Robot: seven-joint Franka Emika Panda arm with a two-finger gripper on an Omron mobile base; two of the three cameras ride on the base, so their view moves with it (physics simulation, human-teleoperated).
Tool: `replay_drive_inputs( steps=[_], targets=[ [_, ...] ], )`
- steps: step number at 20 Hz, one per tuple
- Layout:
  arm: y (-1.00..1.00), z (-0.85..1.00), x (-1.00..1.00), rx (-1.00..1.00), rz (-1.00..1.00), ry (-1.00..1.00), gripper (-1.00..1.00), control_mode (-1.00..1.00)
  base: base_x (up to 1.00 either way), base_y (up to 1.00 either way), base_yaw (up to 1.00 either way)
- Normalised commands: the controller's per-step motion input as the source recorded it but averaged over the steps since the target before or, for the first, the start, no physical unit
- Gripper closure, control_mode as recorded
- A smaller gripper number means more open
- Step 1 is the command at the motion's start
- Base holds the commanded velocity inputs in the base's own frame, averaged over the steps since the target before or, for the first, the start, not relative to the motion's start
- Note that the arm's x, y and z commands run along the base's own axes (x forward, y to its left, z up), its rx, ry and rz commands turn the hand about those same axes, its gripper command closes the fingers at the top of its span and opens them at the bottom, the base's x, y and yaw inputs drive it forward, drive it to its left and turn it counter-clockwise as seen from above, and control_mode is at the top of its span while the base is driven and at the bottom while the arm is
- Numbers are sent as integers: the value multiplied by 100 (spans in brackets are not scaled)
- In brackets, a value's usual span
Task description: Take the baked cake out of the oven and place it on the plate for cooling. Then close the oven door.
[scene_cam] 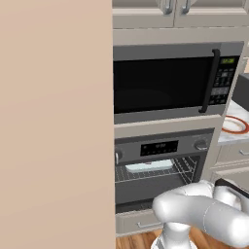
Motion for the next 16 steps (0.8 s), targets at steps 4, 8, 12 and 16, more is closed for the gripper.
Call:
replay_drive_inputs(
  steps=[4,8,12,16],
  targets=[
    [-18,29,-35,0,-2,8,-100,-100,0,0,0],
    [-13,32,-36,0,-2,7,-100,-100,0,0,0],
    [0,26,-6,0,0,4,-100,-100,0,0,0],
    [13,16,15,0,0,0,-100,-100,0,0,0]
  ],
)
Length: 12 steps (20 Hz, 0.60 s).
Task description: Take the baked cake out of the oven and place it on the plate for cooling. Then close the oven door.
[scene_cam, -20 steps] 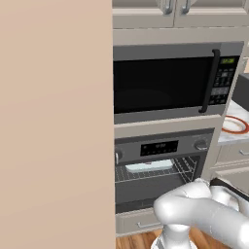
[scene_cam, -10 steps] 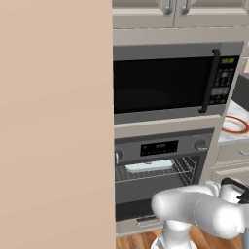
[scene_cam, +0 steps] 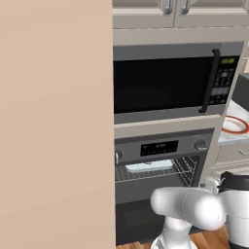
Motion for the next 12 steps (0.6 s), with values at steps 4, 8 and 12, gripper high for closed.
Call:
replay_drive_inputs(
  steps=[4,8,12],
  targets=[
    [13,0,51,1,0,0,-100,-100,0,0,0],
    [1,-11,69,7,0,0,-100,-100,0,0,0],
    [0,-24,43,9,0,4,-100,-100,0,0,0]
  ],
)
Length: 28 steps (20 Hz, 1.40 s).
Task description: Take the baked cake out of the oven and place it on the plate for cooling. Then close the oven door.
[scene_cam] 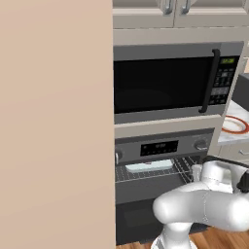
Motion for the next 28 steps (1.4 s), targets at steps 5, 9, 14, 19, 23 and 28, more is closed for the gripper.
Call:
replay_drive_inputs(
  steps=[5,9,14,19,23,28],
  targets=[
    [0,-43,33,4,0,0,-100,-100,0,0,0],
    [0,-39,23,0,0,0,-100,-100,0,0,0],
    [1,-32,24,0,0,-1,-100,-100,0,0,0],
    [0,-9,16,2,0,-6,-100,-100,0,0,0],
    [0,-8,16,0,0,-3,-100,-100,0,0,0],
    [0,-9,6,0,0,-3,-100,-100,0,0,0]
  ],
)
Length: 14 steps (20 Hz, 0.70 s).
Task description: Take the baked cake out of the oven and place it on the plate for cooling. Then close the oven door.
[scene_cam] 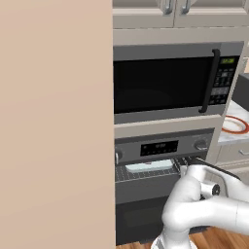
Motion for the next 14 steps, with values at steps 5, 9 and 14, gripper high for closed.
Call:
replay_drive_inputs(
  steps=[5,9,14],
  targets=[
    [2,-7,30,0,0,-1,-100,-100,0,0,0],
    [0,-11,12,0,0,-2,-100,-100,0,0,0],
    [0,-7,19,0,0,-2,-100,-100,0,0,0]
  ],
)
